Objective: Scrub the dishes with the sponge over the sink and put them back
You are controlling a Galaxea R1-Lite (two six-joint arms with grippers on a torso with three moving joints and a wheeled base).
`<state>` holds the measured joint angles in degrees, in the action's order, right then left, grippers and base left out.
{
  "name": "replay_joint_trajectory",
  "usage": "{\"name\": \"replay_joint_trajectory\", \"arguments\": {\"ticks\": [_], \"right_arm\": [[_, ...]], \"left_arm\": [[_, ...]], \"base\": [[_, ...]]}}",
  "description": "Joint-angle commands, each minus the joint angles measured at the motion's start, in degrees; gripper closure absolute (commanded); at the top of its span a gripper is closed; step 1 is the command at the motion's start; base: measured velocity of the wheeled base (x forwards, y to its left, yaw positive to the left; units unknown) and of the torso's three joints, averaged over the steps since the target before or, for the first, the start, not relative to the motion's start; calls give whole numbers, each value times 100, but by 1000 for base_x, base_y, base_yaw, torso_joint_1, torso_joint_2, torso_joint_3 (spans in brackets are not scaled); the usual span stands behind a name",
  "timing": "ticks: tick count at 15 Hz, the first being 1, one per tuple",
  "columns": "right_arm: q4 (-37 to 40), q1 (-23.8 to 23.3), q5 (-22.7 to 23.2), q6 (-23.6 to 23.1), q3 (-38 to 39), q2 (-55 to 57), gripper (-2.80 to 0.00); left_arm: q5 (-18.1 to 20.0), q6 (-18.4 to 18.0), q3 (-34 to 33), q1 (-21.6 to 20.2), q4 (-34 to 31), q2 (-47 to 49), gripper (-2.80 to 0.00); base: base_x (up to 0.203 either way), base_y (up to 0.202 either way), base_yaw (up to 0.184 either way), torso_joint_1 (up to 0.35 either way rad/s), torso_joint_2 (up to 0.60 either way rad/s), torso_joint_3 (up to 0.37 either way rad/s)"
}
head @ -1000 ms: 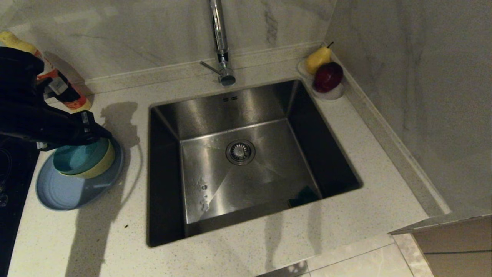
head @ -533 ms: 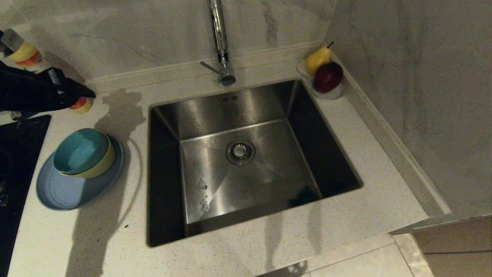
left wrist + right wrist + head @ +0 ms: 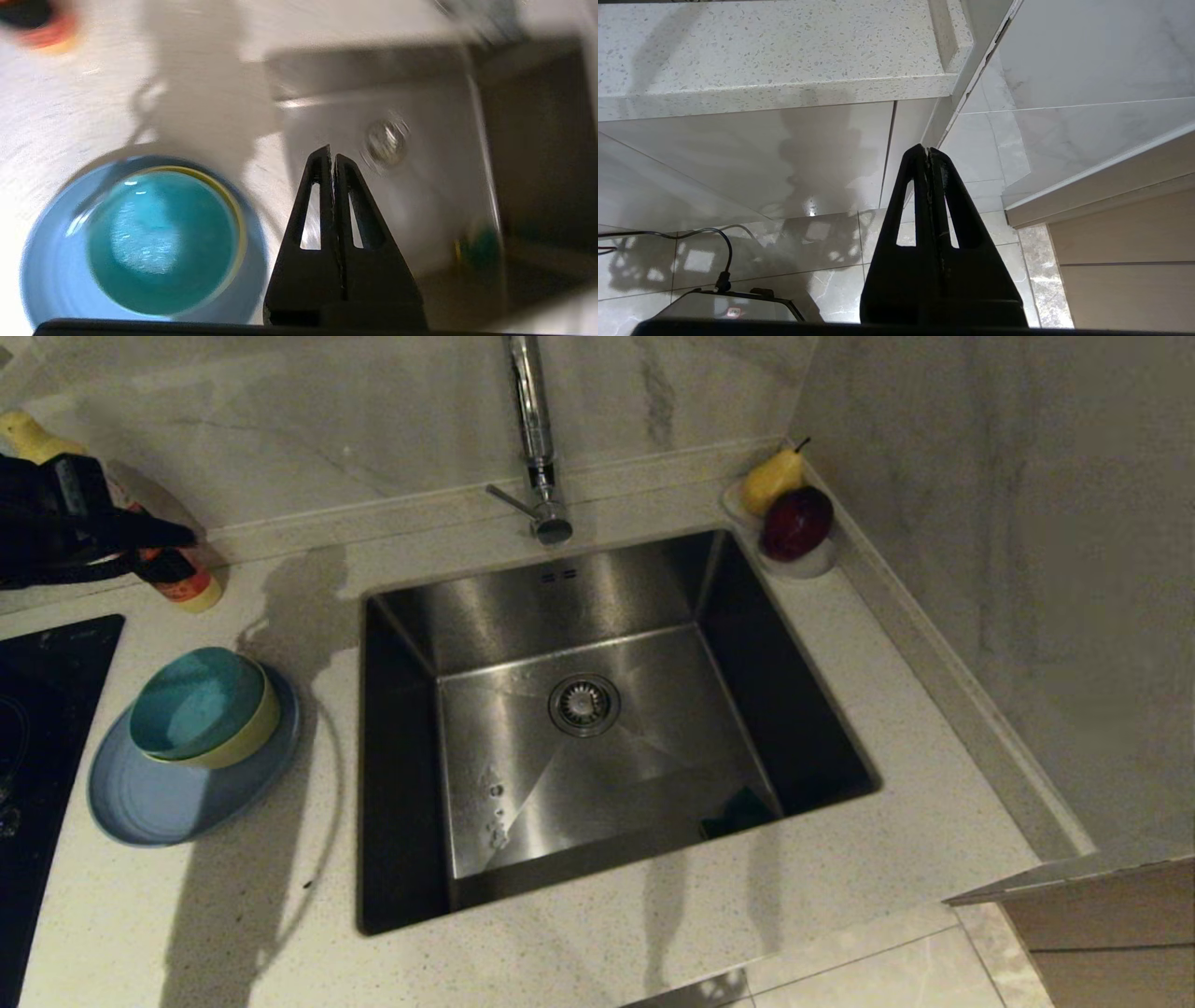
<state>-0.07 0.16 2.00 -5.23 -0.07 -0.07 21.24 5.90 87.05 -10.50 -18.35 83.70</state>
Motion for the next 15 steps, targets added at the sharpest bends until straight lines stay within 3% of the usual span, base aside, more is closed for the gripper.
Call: {"name": "replay_joint_trajectory", "arguments": {"ticks": [1,3,5,10,15], "right_arm": [[-1,2,2,-4,-1,-1,0],[-1,2,2,-4,-1,-1,0],[-1,2,2,-4,-1,-1,0],[-1,2,2,-4,-1,-1,0],[-1,2,2,-4,7,-1,0]], "left_arm": [[112,-812,-489,159,12,-383,0],[-256,-1312,-963,274,152,-791,0],[-543,-1457,-1528,427,474,-1492,0],[-900,-1496,-3249,591,822,-4254,0],[-1932,-1372,-5710,1163,901,-7077,0]], "base": [[0,0,0,0,0,0],[0,0,0,0,0,0],[0,0,0,0,0,0],[0,0,0,0,0,0],[0,0,0,0,0,0]]}}
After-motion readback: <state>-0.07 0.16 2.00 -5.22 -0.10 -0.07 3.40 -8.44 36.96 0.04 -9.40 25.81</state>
